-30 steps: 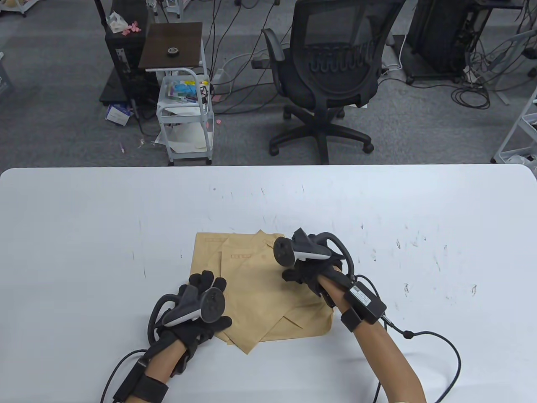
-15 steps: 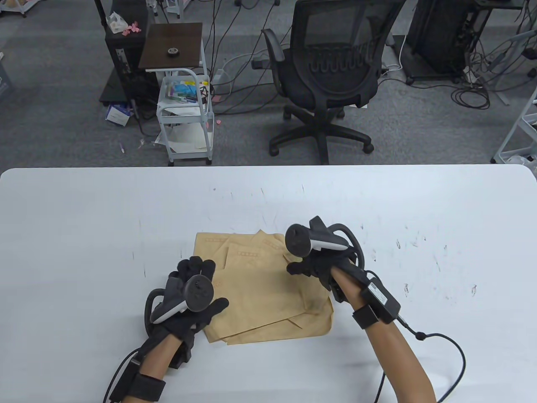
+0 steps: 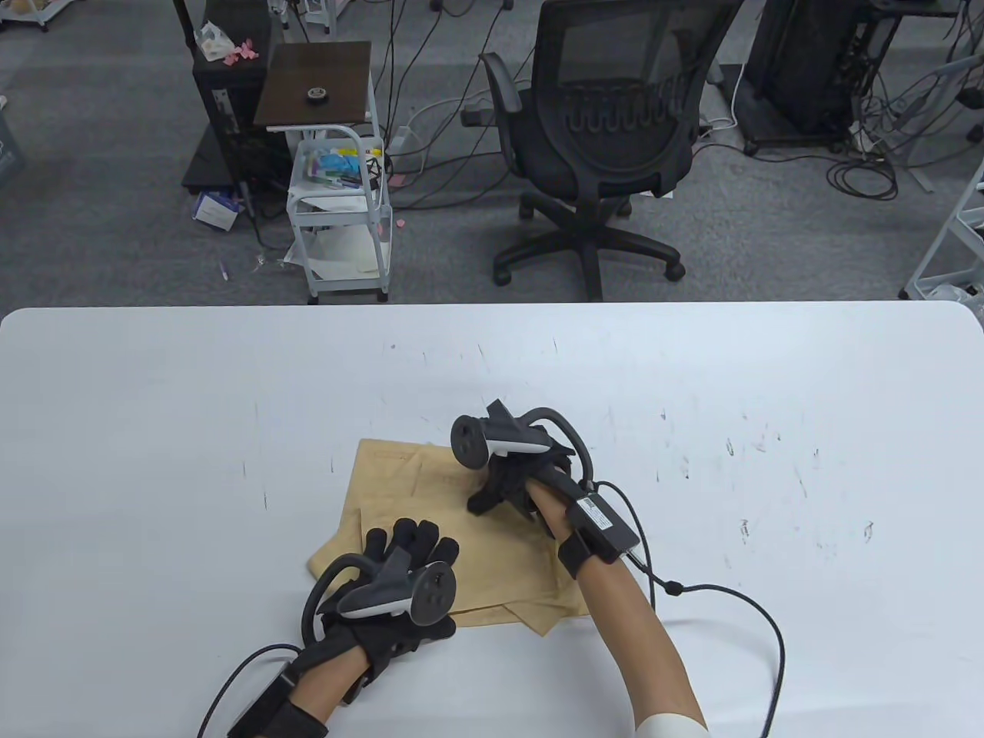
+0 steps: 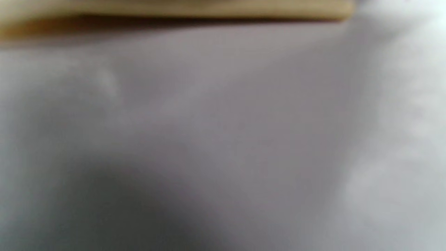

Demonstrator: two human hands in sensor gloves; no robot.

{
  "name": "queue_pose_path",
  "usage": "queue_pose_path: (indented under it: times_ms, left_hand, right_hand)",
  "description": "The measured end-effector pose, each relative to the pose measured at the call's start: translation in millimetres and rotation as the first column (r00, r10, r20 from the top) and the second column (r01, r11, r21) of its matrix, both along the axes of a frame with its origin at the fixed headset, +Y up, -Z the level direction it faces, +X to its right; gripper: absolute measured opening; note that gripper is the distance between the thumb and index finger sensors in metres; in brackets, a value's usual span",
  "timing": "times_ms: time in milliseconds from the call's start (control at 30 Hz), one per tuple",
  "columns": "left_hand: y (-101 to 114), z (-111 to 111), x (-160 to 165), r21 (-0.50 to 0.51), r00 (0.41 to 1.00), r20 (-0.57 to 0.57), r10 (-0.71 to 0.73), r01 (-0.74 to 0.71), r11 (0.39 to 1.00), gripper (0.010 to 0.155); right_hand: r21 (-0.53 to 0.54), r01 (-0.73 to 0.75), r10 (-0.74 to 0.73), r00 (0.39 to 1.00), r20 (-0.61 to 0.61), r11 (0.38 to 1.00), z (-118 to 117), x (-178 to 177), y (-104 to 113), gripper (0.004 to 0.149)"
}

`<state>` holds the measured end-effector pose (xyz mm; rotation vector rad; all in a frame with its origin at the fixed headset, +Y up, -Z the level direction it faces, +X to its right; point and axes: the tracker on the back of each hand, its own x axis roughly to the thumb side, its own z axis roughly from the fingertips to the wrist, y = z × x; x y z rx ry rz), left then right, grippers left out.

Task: Push scattered envelopes inward from both sides into a neat stack

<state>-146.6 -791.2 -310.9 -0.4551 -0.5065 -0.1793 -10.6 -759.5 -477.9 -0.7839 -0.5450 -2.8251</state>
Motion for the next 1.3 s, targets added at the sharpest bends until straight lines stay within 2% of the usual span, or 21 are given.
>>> queue_pose_path:
  times_ms: [133,200,300,367,400,467,500,633,700,767,833,933,1033,1067,1100,1167,1200,1267,1300]
  left_hand:
    - [-3.3,1.3,0.4,-0.037,1.0,-0.001,0.005,-0.005,0.999,0.082]
    - [-5.7,1.0,0.4,-0.065,1.0,-0.004,0.006,-0.006,0.998,0.08]
    - [-9.7,-0.9,-2.3,-0.127,0.999,-0.018,0.037,-0.039,0.991,0.08]
    - [-10.2,-1.1,-2.2,-0.14,0.999,-0.027,0.047,-0.051,0.989,0.08]
    - [-10.1,-1.0,-1.3,-0.138,0.998,-0.032,0.047,-0.051,0.989,0.081]
    - [-10.0,-0.4,3.0,-0.128,0.999,-0.042,0.031,-0.036,0.991,0.08]
    - [-10.1,-0.4,4.0,-0.129,0.999,-0.043,0.032,-0.038,0.991,0.08]
    - [-11.8,-0.1,3.6,-0.163,0.997,-0.071,0.043,-0.054,0.985,0.08]
    - [-12.0,-0.2,3.3,-0.177,0.997,-0.067,0.048,-0.059,0.982,0.079]
    - [-11.1,0.1,3.3,-0.179,0.997,-0.07,0.045,-0.057,0.982,0.079]
    - [-11.1,0.3,4.1,-0.18,0.997,-0.068,0.041,-0.052,0.982,0.08]
    - [-12.1,0.2,2.9,-0.198,0.995,-0.09,0.048,-0.065,0.978,0.08]
    - [-11.9,0.6,2.5,-0.201,0.994,-0.096,0.045,-0.064,0.978,0.081]
    - [-11.6,0.7,2.7,-0.196,0.994,-0.104,0.038,-0.058,0.979,0.081]
    - [-11.5,0.8,2.8,-0.196,0.993,-0.11,0.036,-0.057,0.979,0.081]
    - [-11.3,0.8,2.5,-0.198,0.992,-0.119,0.037,-0.06,0.978,0.081]
    - [-11.3,0.9,2.5,-0.198,0.992,-0.119,0.037,-0.06,0.978,0.081]
    - [-11.3,0.9,2.7,-0.195,0.992,-0.119,0.035,-0.058,0.979,0.081]
    - [-11.3,0.9,3.0,-0.196,0.993,-0.117,0.033,-0.056,0.979,0.081]
  right_hand:
    - [-0.037,-0.061,0.063,0.997,0.043,0.997,6.9,-5.8,-7.4,0.099]
    - [-0.076,-0.046,0.052,0.996,0.075,0.996,10.8,-7.9,-7.9,0.086]
    - [-0.064,-0.017,0.022,0.997,0.078,0.998,10.5,-7.0,-8.8,0.079]
    - [-0.067,0.043,-0.037,0.996,0.086,0.997,9.1,-5.7,-8.5,0.08]
    - [-0.036,0.048,-0.045,0.995,0.086,0.998,9.7,-5.8,-7.1,0.081]
    - [0.044,0.01,-0.013,0.998,0.058,0.999,11.0,-11.2,-2.5,0.095]
    - [0.038,-0.028,0.027,0.998,0.05,0.999,10.7,-13.3,-0.1,0.101]
    - [-0.063,-0.071,0.079,0.987,0.139,0.995,4.0,-16.2,-1.5,0.095]
    - [-0.183,-0.094,0.128,0.974,0.188,0.979,-0.3,-16.6,-4.4,0.093]
    - [-0.255,-0.063,0.123,0.967,0.225,0.965,-3.2,-17.3,-5.4,0.085]
    - [-0.298,-0.044,0.113,0.969,0.221,0.954,-3.5,-20.4,-3.9,0.069]
    - [-0.244,-0.024,0.072,0.979,0.191,0.969,-1.3,-27.8,-1.6,0.051]
    - [-0.215,-0.03,0.059,0.99,0.131,0.976,2.0,-31.7,3.4,0.048]
    - [-0.201,-0.018,0.038,0.994,0.098,0.979,2.6,-32.3,8.2,0.047]
    - [-0.231,0.028,-0.012,0.997,0.073,0.972,2.1,-32.6,11.1,0.047]
    - [-0.326,0.091,-0.054,0.991,0.119,0.941,-1.0,-29.7,11.6,0.049]
    - [-0.39,0.132,-0.08,0.986,0.147,0.911,-3.0,-27.3,9.4,0.056]
    - [-0.378,0.173,-0.105,0.975,0.194,0.909,-7.0,-22.6,7.3,0.069]
    - [-0.441,0.174,-0.103,0.978,0.18,0.88,-7.6,-22.4,1.4,0.079]
